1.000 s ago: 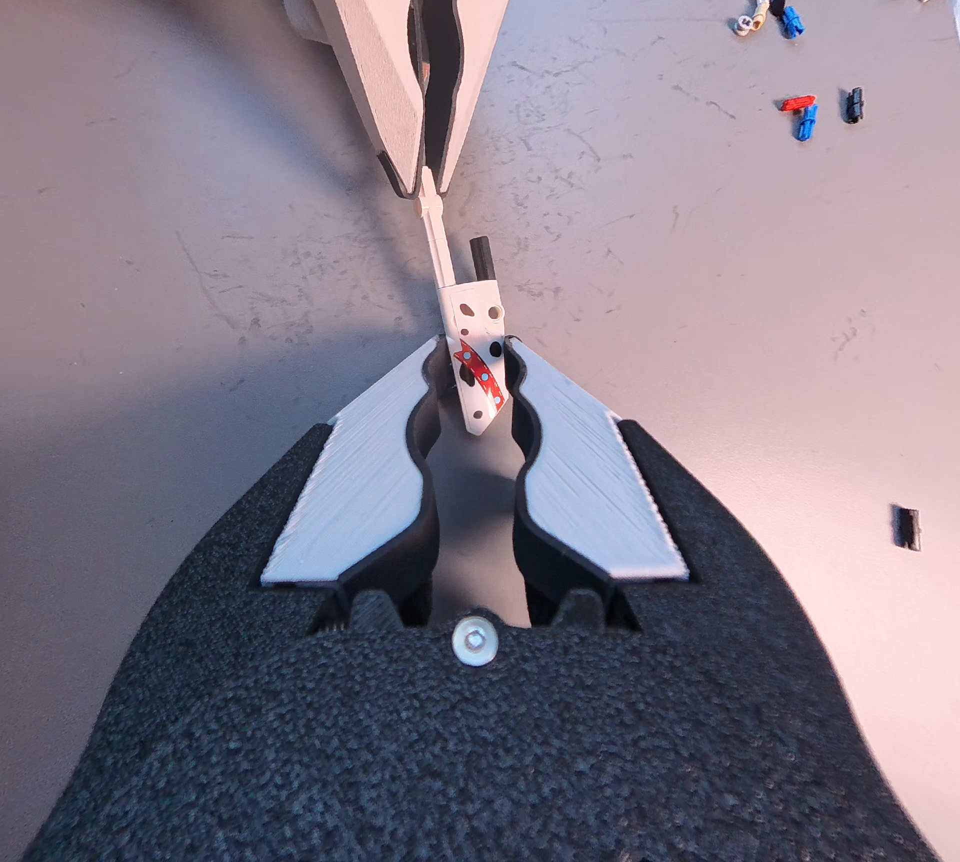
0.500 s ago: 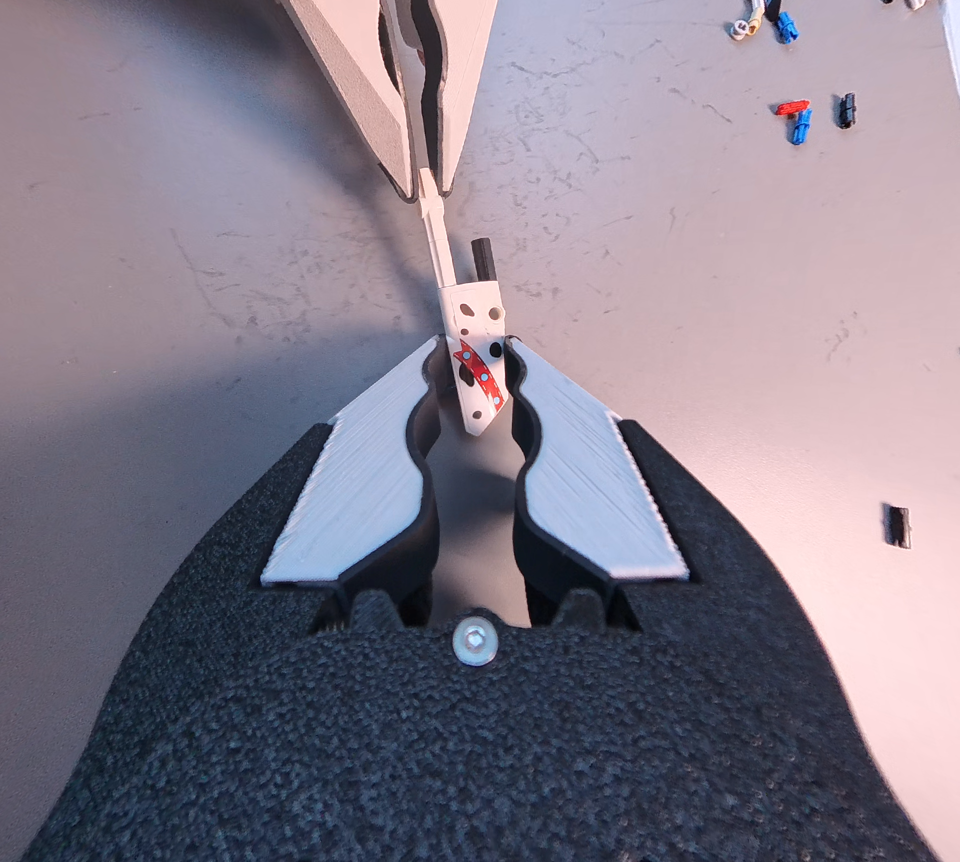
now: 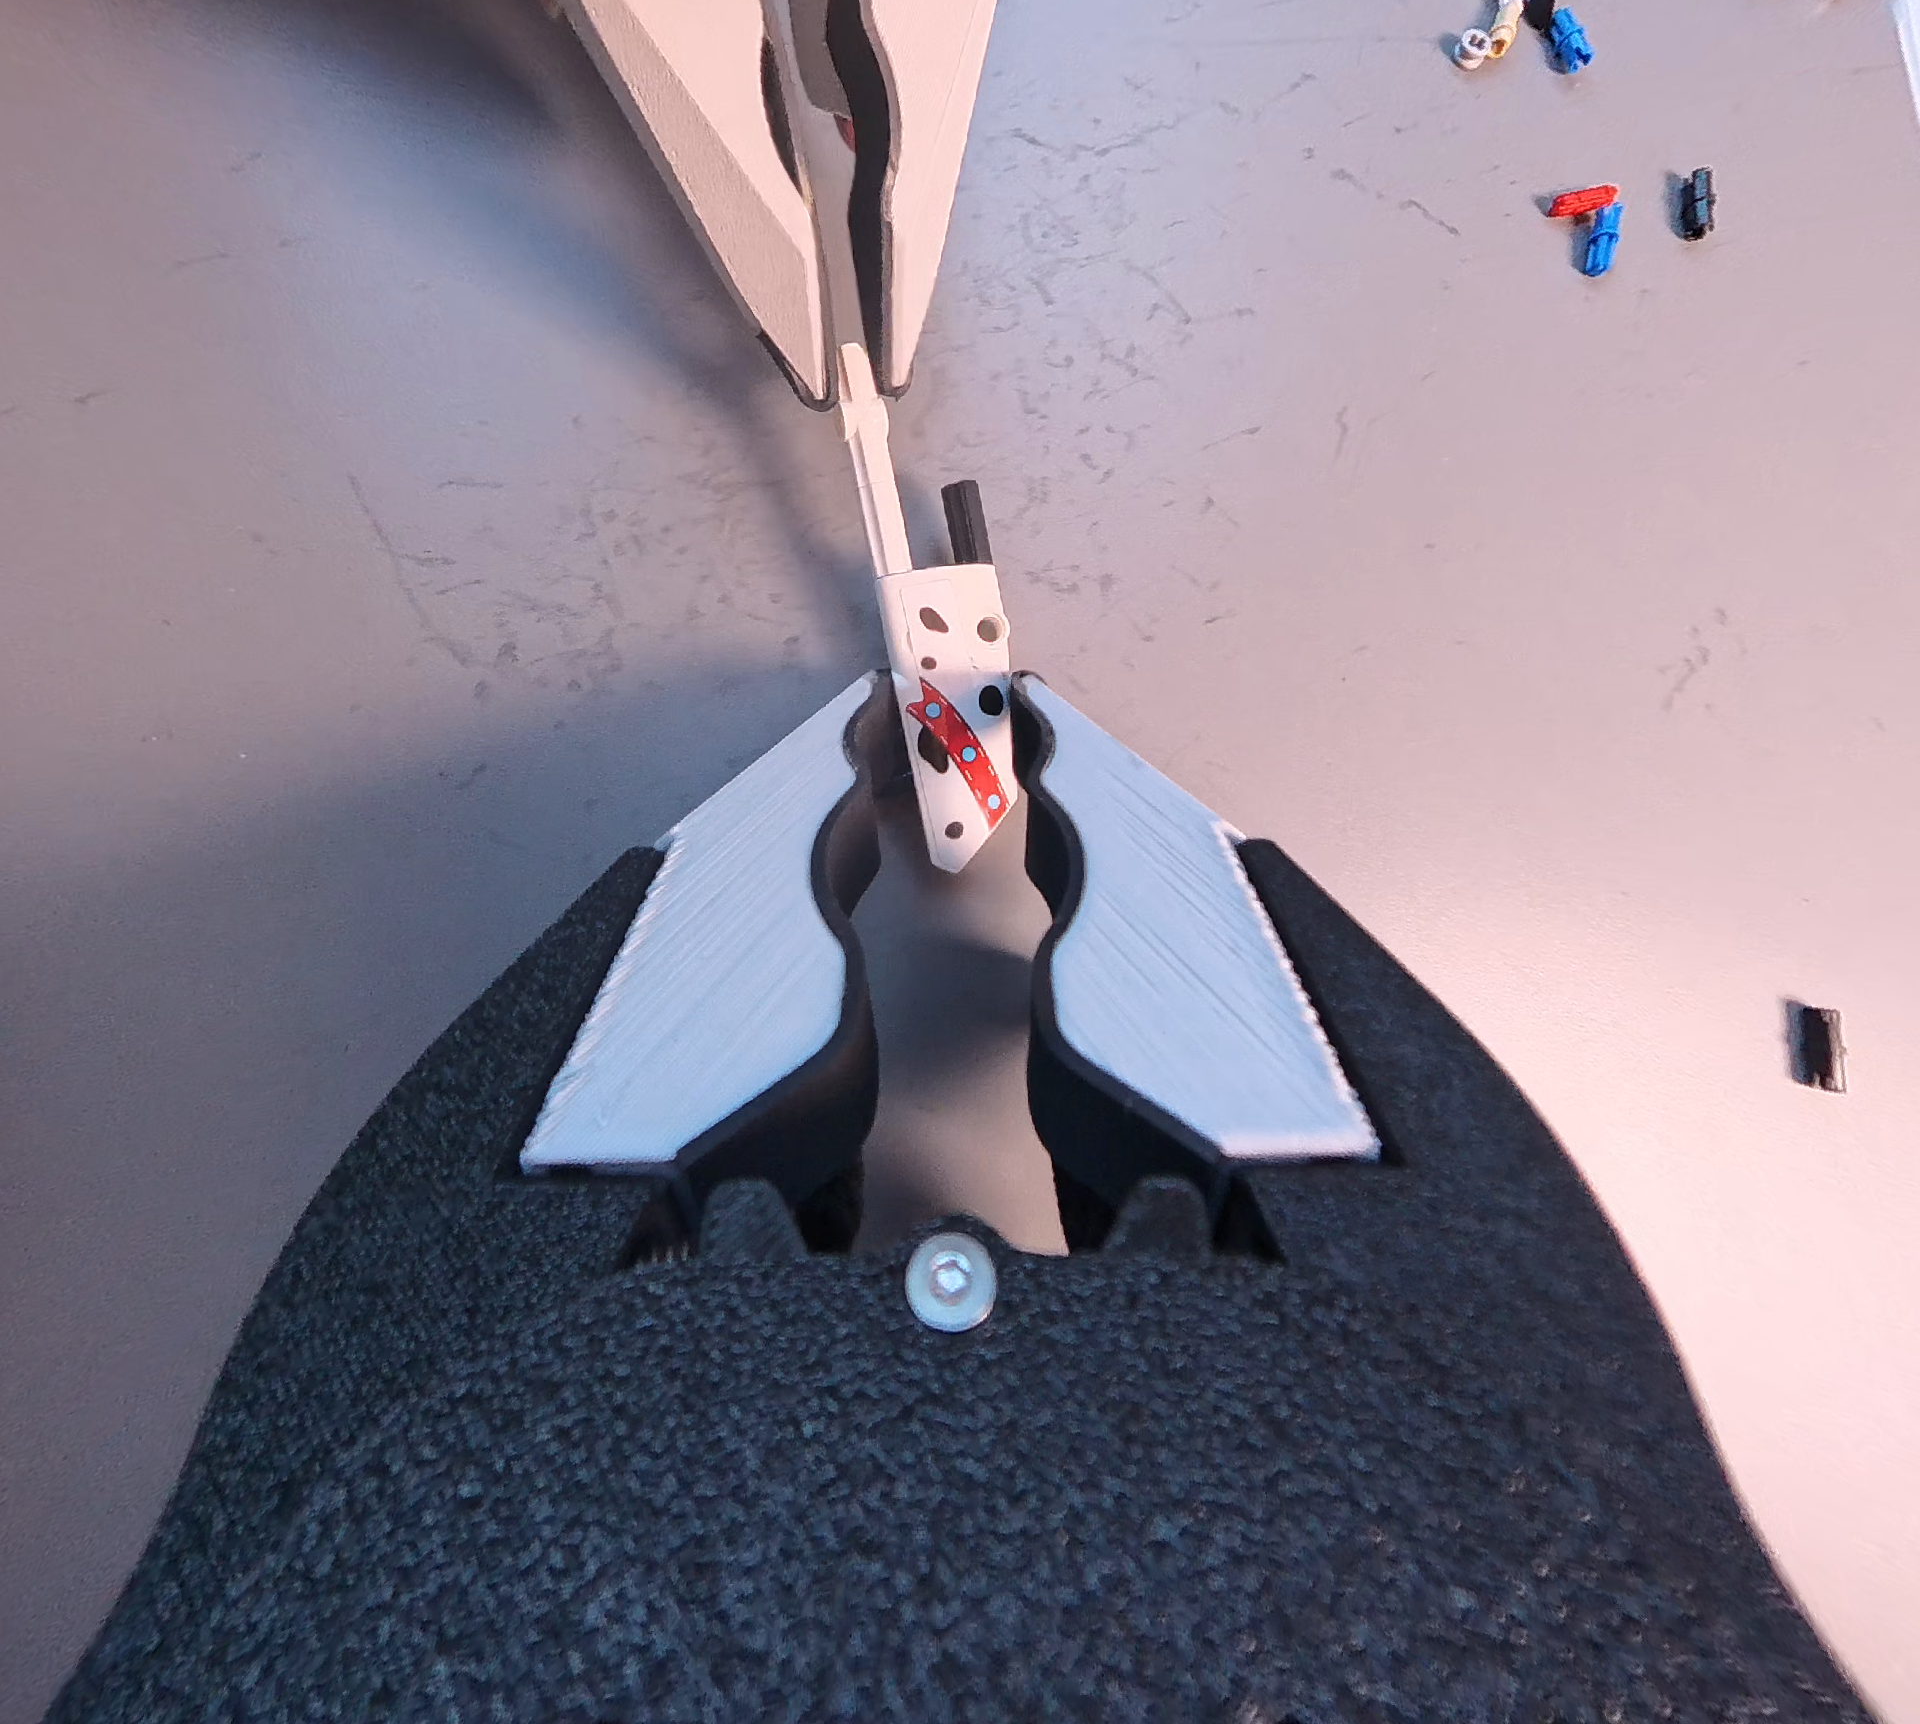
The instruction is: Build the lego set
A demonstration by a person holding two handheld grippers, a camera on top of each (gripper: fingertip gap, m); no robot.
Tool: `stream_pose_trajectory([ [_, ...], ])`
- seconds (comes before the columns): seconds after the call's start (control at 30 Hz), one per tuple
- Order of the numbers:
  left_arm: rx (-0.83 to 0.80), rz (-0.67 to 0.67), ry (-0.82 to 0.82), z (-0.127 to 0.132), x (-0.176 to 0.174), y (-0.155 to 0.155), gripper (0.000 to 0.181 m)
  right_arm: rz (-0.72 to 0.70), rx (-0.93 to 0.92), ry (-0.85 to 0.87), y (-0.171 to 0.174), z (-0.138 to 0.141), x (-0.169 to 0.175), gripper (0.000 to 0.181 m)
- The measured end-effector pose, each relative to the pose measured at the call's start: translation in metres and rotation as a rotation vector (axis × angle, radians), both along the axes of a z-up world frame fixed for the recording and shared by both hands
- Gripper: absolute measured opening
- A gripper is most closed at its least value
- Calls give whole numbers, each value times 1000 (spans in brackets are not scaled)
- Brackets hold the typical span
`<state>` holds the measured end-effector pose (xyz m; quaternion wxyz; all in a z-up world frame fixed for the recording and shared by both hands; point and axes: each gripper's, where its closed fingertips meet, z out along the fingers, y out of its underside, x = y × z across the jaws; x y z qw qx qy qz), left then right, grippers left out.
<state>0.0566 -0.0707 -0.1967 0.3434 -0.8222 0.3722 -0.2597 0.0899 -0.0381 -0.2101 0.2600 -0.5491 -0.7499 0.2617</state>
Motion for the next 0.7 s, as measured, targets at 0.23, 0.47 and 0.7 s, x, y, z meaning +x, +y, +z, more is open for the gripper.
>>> stream_pose_trajectory([
  [0.23, 33, 21, -52, 12, -7, 1, 18, -45, -93, 90, 15, 22, 2, 34],
  [0.47, 134, 202, -316, 57, -28, 31, 33, -252, -27, 169, 93, 41, 15, 32],
  [0.7, 183, 296, -462, 73, -51, 46, 39, -400, -49, 78, 177, 18, 24, 28],
])
